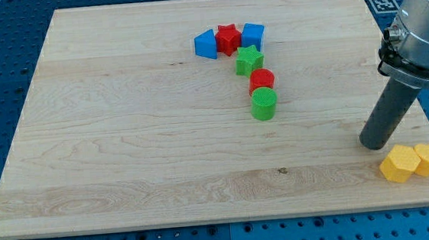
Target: Place the blue cube vertically above the yellow hexagon
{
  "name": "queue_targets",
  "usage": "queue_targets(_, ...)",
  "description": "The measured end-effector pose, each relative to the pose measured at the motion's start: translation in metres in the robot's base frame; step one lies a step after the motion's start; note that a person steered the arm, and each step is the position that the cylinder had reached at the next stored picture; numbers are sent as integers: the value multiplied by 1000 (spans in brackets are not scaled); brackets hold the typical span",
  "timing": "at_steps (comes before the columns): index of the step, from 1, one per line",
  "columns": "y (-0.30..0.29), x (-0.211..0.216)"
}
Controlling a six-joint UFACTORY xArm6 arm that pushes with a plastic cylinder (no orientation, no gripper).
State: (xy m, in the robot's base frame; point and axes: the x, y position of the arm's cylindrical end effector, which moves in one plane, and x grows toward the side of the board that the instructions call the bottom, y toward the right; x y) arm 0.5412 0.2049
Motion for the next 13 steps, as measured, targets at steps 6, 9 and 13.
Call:
queue_targets(6,-281,-220)
queue_targets(9,-164,-260)
queue_targets(13,-129,-193)
